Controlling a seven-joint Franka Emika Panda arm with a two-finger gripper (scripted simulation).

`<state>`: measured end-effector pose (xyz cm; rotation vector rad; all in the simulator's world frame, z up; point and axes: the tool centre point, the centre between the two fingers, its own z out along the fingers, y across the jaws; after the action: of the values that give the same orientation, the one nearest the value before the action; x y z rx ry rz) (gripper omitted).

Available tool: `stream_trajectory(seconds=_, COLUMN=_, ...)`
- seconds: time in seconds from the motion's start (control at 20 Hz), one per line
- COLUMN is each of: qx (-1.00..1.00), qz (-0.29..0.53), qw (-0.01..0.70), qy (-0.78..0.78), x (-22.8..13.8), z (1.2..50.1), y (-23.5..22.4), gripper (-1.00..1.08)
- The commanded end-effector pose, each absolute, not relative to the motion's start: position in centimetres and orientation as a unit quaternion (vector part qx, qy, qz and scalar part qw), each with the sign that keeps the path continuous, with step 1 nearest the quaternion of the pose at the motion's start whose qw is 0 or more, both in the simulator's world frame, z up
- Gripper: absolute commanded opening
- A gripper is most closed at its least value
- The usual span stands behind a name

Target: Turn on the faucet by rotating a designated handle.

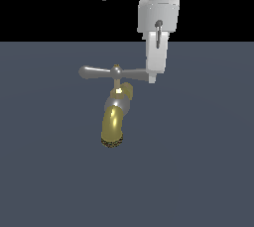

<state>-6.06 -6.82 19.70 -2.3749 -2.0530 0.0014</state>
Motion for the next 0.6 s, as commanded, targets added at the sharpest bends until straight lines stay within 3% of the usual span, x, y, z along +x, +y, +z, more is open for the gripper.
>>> stream_trajectory(seconds=0.0, qx=-0.756, qz=0.0, qw=0.0, qy=-0.654, x=-5.2, z=19.7, y=-7.0, gripper=-1.0)
stream_trajectory(seconds=0.55, qx=-0.756, qz=0.0, qw=0.0, qy=-0.654, x=-2.1, z=19.7, y=-7.7, gripper=-1.0)
